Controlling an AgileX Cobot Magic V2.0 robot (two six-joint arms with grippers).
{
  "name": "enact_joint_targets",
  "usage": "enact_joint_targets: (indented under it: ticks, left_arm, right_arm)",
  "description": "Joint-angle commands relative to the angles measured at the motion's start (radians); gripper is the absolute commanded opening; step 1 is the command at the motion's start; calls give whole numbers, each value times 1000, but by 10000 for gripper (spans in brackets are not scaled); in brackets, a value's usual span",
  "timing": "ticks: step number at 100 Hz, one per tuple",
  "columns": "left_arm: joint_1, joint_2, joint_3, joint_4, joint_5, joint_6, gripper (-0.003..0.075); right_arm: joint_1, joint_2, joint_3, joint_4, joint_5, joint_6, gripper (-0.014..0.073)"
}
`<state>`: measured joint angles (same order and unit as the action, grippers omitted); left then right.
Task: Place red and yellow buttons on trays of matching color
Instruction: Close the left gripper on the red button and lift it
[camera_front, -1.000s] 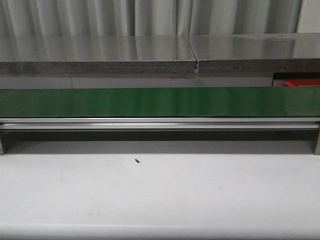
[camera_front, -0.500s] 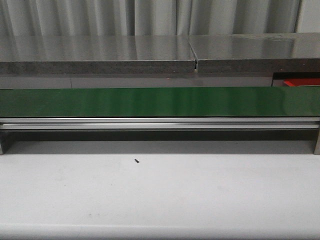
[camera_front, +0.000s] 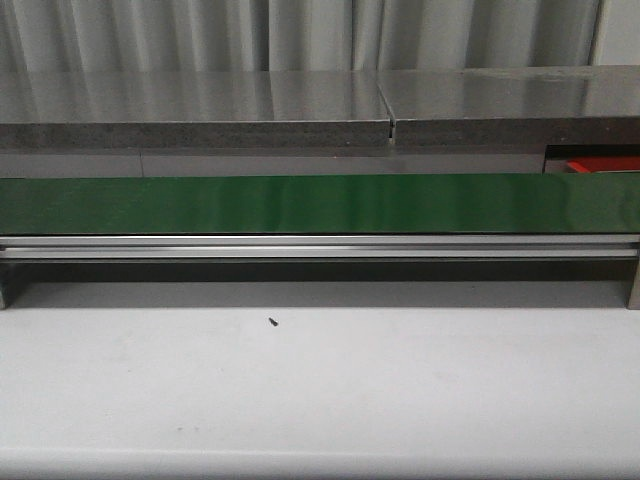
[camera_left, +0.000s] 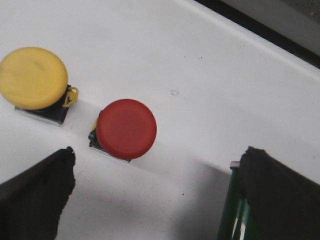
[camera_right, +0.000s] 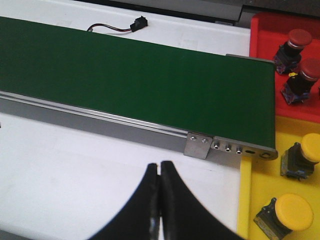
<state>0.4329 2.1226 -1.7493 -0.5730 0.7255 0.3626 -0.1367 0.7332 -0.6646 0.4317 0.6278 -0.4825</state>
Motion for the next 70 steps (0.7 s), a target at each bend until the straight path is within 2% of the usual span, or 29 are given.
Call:
enact_joint_targets:
  ticks: [1, 70]
  left_arm:
    - [0, -41, -54, -26, -27, -15, 629]
    - [0, 27, -69, -26, -49, -15, 629]
  right_arm:
    - [2, -6, -25, 14, -52, -9, -67]
    - [2, -6, -25, 14, -52, -9, -67]
